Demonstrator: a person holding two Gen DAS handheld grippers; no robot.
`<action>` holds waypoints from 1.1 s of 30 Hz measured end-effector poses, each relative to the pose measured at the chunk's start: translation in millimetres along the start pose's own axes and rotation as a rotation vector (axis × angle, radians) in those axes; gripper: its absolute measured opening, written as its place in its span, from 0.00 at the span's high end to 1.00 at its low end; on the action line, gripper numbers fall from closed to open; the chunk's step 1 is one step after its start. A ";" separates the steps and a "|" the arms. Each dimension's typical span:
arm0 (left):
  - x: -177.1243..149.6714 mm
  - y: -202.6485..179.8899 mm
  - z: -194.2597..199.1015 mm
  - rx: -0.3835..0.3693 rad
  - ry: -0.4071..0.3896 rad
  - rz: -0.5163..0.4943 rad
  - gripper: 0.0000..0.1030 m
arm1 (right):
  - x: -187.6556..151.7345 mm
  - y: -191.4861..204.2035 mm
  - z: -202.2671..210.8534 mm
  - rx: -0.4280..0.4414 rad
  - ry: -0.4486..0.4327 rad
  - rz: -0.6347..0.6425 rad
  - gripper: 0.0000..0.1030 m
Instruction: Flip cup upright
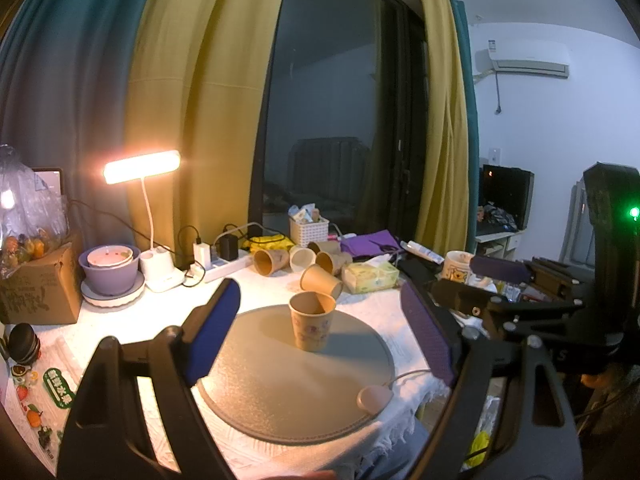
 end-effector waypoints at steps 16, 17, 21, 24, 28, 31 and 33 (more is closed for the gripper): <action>-0.2 1.6 0.4 -0.003 0.001 0.001 0.19 | -3.6 3.2 -0.3 0.011 0.007 -0.004 0.31; 0.3 1.6 0.3 -0.003 0.001 0.000 0.19 | -4.1 3.9 -0.5 0.012 0.008 -0.004 0.31; 0.1 1.8 0.1 -0.003 0.003 0.005 0.19 | -3.7 3.7 -0.6 0.011 0.007 -0.005 0.32; -1.7 2.1 1.0 0.001 0.002 0.009 0.19 | -3.9 4.3 -0.7 0.011 0.008 -0.005 0.32; -4.1 -0.6 2.4 0.001 0.001 0.009 0.19 | -4.3 5.1 0.0 0.011 0.009 -0.005 0.31; -5.1 -1.7 2.6 0.003 0.000 0.011 0.19 | -3.6 4.6 -1.0 0.010 0.010 -0.006 0.32; -5.0 -1.4 2.1 0.004 0.001 0.014 0.19 | -3.3 4.2 -1.2 0.011 0.010 -0.005 0.31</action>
Point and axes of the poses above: each gripper's, at about its wrist camera, not at the fingertips, and z roughly against the way its jaws point, y to its left, x to its top, the point moved 4 cm from there along -z, roughly the way its jaws point, and after that the axes turned 7 degrees about -x, right-handed, at the moved point
